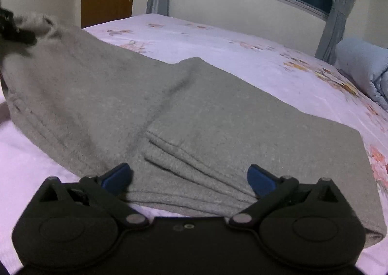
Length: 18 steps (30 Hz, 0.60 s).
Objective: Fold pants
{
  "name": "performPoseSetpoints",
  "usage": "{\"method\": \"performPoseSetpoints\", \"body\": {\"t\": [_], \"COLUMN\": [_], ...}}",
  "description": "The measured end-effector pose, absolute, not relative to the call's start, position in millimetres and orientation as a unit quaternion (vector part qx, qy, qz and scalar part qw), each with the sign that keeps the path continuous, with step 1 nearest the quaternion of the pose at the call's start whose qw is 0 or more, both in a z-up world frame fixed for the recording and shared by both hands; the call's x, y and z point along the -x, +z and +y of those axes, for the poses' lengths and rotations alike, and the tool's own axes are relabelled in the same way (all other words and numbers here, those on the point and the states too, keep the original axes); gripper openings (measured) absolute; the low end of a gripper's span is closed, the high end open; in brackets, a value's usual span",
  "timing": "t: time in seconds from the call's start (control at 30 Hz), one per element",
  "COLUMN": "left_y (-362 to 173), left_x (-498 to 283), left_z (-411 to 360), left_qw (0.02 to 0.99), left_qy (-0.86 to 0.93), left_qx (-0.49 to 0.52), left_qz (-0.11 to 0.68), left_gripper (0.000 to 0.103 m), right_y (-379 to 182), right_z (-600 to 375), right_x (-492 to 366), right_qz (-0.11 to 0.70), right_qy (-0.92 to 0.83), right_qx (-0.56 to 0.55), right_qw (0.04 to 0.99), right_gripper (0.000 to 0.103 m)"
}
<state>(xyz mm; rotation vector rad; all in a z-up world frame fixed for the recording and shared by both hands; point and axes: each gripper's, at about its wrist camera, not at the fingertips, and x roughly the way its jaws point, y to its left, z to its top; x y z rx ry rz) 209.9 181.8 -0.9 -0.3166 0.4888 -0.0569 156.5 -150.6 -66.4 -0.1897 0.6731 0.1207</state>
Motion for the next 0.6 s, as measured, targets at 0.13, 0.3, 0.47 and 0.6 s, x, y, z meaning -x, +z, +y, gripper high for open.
{"method": "performPoseSetpoints", "body": {"t": [0.13,0.3,0.47,0.6], "left_y": [17.2,46.7,64.4,43.4], "left_x": [-205.6,-205.2,-183.6,-156.8], "left_z": [152.3,79.3,-36.2,-132.5], "left_qw": [0.973,0.978,0.965,0.936], "left_qy": [-0.040,-0.083,-0.175,-0.240], "left_qx": [0.073,-0.033,-0.136,-0.222], "left_qz": [0.217,0.187,0.142,0.131], "left_gripper": [0.030,0.030,0.030,0.030], "right_y": [-39.4,-28.6,-12.9,-6.1], "right_z": [-201.6,-284.4,-373.2,-430.8], "right_x": [-136.4,-113.5,-91.1,-71.7], "right_qz": [0.285,0.268,0.234,0.212], "right_qy": [0.041,-0.004,-0.084,-0.132], "right_qx": [-0.029,-0.096,-0.152,-0.160], "right_qw": [0.957,0.958,0.957,0.955], "right_gripper": [0.097,0.097,0.097,0.097]}}
